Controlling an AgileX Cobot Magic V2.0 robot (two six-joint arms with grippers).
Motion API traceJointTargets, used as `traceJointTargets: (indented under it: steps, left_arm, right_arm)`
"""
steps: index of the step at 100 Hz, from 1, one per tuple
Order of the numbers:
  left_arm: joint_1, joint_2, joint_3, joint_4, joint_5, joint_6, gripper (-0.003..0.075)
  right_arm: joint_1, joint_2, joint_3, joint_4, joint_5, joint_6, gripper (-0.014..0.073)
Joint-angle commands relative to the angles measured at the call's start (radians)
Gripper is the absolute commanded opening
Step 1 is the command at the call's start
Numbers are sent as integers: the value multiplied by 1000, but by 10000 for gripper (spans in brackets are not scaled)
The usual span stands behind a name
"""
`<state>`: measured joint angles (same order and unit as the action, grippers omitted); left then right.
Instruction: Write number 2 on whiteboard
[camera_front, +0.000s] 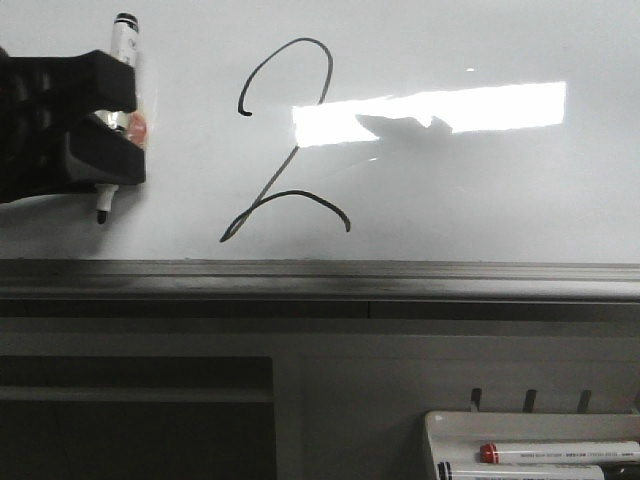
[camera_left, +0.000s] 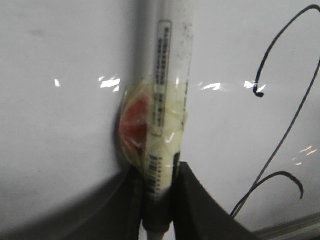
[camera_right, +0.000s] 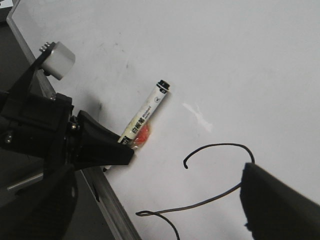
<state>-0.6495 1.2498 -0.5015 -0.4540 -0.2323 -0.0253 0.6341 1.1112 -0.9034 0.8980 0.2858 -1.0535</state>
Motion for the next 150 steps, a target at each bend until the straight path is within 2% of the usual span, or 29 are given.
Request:
traceJointTargets:
  steps: [1, 35, 42, 51, 61, 66, 75, 94, 104, 109, 114, 116, 119, 125, 139, 141, 150]
  left_arm:
    - [1, 22, -44, -50, -71, -13, -20]
    - [1, 41, -56, -65, -75, -13, -19]
    - [1, 41, -56, -63, -75, -13, 8]
    - [1, 41, -56, -63, -75, -13, 130]
    - [1, 41, -56, -63, -75, -13, 338]
    - [1, 39, -56, -63, -75, -13, 415]
    - [1, 27, -56, -63, -62, -13, 473]
    - [1, -42, -56, -61, -26, -13, 472]
    - [1, -104, -56, -61, 34, -10, 472]
    - [1, -137, -56, -57, 65, 1, 472]
    - [1, -171, -54, -56, 79, 17, 458]
    - [1, -186, -51, -56, 81, 25, 443]
    - [1, -206, -46, -55, 81, 25, 413]
    - [1, -255, -39, -49, 81, 25, 306]
    - [-1, -380, -12, 24, 71, 25, 4]
    - [-1, -400, -6, 33, 71, 25, -20]
    - [-1, -492, 30, 71, 69, 25, -20]
  right_arm:
    - [-5, -25, -34, 21, -29, 0, 587]
    - [-5, -25, -34, 21, -16, 0, 587]
    - [-5, -25, -34, 21, -12, 0, 587]
    - [-5, -25, -34, 21, -8, 0, 587]
    - [-5, -25, -34, 21, -6, 0, 587]
    - [-5, -25, -34, 21, -6, 0, 587]
    - [-5, -25, -34, 21, -6, 0, 587]
    - [-5, -25, -34, 21, 1, 0, 587]
    - [-5, -36, -34, 23, 34, 21, 575]
    - [-5, -45, -29, 23, 33, 41, 505]
    - [-5, -61, -18, 23, 26, 41, 332]
    - [-5, -68, -12, 23, 21, 41, 279]
    - [-5, -81, -2, 21, 13, 41, 139]
    - [-5, -114, 22, 21, -11, 41, -74]
    - [-5, -225, 108, 21, -71, 41, -71]
    - [-5, -244, 124, 21, -80, 41, -71]
    - [-5, -342, 198, 21, -115, 41, -71]
